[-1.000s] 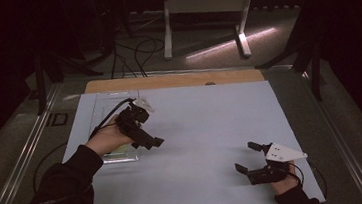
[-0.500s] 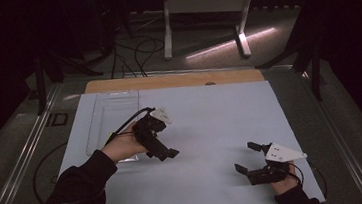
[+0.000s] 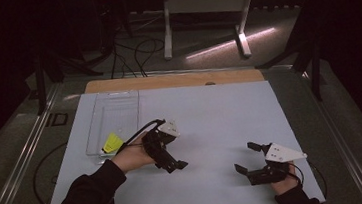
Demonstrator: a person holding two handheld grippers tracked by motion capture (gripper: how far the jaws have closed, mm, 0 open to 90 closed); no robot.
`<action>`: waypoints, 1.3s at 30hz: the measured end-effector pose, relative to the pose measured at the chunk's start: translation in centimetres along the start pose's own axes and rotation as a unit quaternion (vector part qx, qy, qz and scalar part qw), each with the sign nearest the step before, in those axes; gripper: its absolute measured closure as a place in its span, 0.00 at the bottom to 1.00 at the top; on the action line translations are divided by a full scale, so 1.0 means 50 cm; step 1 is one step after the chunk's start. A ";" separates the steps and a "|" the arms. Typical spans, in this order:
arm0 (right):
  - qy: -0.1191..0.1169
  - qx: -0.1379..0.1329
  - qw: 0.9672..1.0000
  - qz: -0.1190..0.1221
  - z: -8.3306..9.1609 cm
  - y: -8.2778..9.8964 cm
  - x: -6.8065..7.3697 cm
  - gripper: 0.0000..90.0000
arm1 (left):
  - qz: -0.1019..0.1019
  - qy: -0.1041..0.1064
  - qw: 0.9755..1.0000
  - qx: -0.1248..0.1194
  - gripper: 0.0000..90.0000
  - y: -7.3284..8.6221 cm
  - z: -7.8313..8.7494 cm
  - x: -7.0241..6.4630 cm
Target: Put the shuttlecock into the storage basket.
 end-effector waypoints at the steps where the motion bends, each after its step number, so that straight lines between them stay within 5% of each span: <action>1: 0.000 0.000 1.000 0.000 0.000 0.000 0.000 0.10 | -0.001 0.004 1.000 -0.002 0.00 0.004 -0.005 -0.004; 16: -0.001 0.004 1.000 0.001 0.000 0.001 0.002 0.10 | -0.005 0.014 1.000 -0.012 0.00 0.072 -0.039 -0.025; 30: -0.003 0.005 1.000 0.003 -0.003 0.002 0.003 0.10 | 0.015 0.012 1.000 -0.022 0.00 0.161 -0.030 -0.014; 39: -0.003 0.007 1.000 0.004 -0.003 0.002 0.003 0.10 | 0.025 0.028 0.999 -0.039 0.00 0.203 -0.016 -0.011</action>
Point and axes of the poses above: each handheld gripper's, and its own axes: z roughly backward along the jaws, y roughly out of its underside, x roughly to its left, the point moved 10 cm from there along -z, roughly forward along the jaws, and after that the axes turned 14 degrees about z, right-handed, at the moved point
